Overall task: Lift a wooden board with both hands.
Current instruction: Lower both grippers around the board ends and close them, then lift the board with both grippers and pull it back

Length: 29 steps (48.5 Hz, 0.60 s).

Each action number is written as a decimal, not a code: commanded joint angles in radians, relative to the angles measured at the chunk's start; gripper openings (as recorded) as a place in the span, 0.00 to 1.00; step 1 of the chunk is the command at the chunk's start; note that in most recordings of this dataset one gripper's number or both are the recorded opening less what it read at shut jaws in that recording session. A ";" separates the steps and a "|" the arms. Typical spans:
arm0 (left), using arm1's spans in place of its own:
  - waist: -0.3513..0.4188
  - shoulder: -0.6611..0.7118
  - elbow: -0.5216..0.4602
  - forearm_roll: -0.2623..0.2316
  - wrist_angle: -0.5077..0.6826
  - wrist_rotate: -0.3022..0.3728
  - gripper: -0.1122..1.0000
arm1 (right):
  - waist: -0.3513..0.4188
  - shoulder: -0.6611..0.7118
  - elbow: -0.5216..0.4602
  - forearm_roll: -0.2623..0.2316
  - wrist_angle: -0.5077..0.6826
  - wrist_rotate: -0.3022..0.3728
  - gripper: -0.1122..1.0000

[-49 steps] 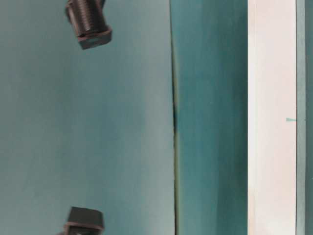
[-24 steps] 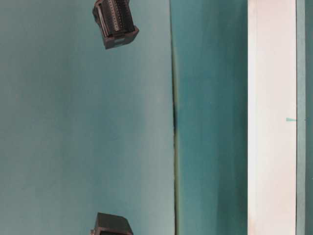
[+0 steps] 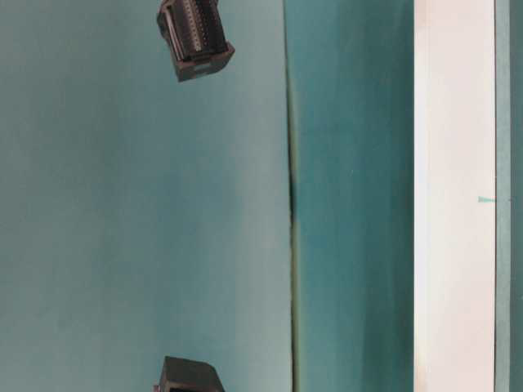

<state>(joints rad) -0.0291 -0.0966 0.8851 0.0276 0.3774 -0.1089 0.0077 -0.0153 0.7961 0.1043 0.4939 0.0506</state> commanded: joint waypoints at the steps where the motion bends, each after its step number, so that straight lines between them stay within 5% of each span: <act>1: -0.002 -0.003 -0.014 0.002 -0.003 -0.009 0.36 | 0.006 0.009 -0.008 0.002 0.003 0.005 0.30; 4: -0.002 -0.003 -0.015 0.002 -0.002 -0.009 0.26 | 0.006 0.009 -0.009 0.002 0.006 0.003 0.30; 29: 0.003 -0.008 -0.020 0.002 0.003 -0.008 0.26 | 0.012 0.008 -0.017 0.002 0.014 0.003 0.30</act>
<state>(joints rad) -0.0276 -0.0951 0.8820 0.0276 0.3804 -0.1135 0.0123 -0.0123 0.7885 0.1028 0.5062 0.0476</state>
